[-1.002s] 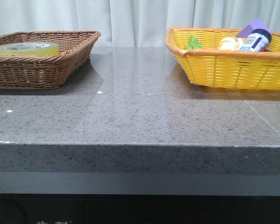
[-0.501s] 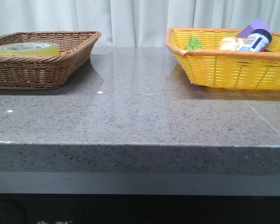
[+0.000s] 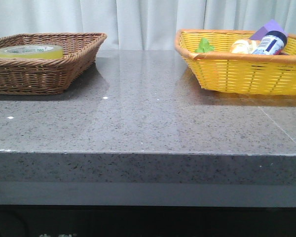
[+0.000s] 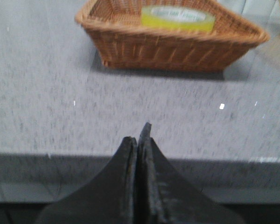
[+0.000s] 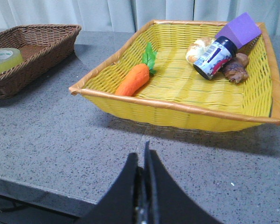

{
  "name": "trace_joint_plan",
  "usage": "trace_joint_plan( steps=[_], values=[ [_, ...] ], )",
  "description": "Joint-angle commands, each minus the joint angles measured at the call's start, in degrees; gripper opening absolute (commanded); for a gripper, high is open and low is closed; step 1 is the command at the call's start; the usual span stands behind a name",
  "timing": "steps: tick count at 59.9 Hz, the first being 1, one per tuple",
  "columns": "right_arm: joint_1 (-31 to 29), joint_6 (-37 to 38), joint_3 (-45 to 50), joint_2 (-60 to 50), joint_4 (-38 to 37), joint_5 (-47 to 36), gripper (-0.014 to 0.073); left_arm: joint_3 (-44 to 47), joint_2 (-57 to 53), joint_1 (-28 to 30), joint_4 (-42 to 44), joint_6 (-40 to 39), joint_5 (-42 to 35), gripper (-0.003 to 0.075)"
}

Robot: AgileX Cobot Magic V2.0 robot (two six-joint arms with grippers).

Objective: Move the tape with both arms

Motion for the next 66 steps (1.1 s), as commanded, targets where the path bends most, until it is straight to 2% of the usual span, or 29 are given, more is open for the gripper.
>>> trace_joint_plan(
  steps=[1, 10, 23, 66],
  values=[
    [-0.3, 0.0, -1.4, 0.6, -0.5, -4.7, -0.0088, 1.6, -1.2, 0.1, -0.7, -0.7, -6.6, -0.0020],
    [-0.3, 0.0, -1.4, 0.6, -0.5, -4.7, -0.0088, 2.2, -1.2, 0.1, -0.6, -0.7, -6.7, -0.0020],
    [-0.3, 0.0, -1.4, 0.6, -0.5, -4.7, -0.0088, 2.2, -1.2, 0.1, -0.6, -0.7, -11.6, -0.0020],
    [-0.3, 0.0, -1.4, 0.6, -0.5, -4.7, -0.0088, 2.2, -1.2, 0.1, -0.6, -0.7, -11.3, -0.0020]
  ],
)
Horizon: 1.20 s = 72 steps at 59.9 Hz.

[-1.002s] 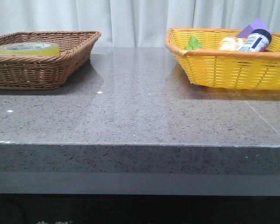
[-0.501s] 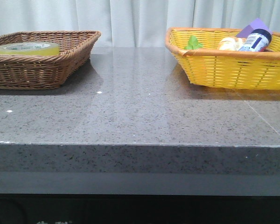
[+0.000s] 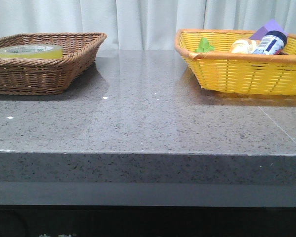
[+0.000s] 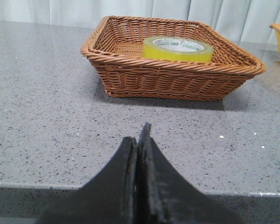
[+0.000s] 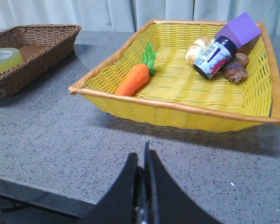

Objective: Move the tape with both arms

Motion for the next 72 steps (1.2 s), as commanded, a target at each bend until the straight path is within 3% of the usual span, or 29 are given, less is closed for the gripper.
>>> trace_joint_plan(
  steps=[1, 12, 23, 30, 44, 72],
  values=[
    [-0.3, 0.0, -1.4, 0.6, -0.5, -4.7, -0.0088, 2.2, -1.2, 0.1, -0.6, -0.7, -5.2, -0.0020],
    [-0.3, 0.0, -0.7, 0.6, -0.5, -6.2, -0.0088, 2.2, -1.2, 0.1, -0.6, -0.7, -5.2, -0.0020],
    [-3.6, -2.1, 8.0, -0.1, -0.5, -23.1, -0.0088, 2.2, -1.2, 0.1, -0.6, -0.7, -5.2, -0.0020],
    [-8.6, -2.0, 15.2, -3.0, 0.1, -28.4, -0.0088, 2.2, -1.2, 0.1, -0.6, -0.7, -5.2, -0.0020],
    [-14.3, -2.0, 22.1, -7.7, 0.3, -27.1, -0.0088, 2.2, -1.2, 0.1, -0.6, -0.7, -5.2, -0.0020],
    [-14.4, -2.0, 22.1, -7.8, 0.3, -24.7, -0.0088, 2.2, -1.1, 0.1, -0.6, -0.7, -5.2, -0.0020]
  ],
)
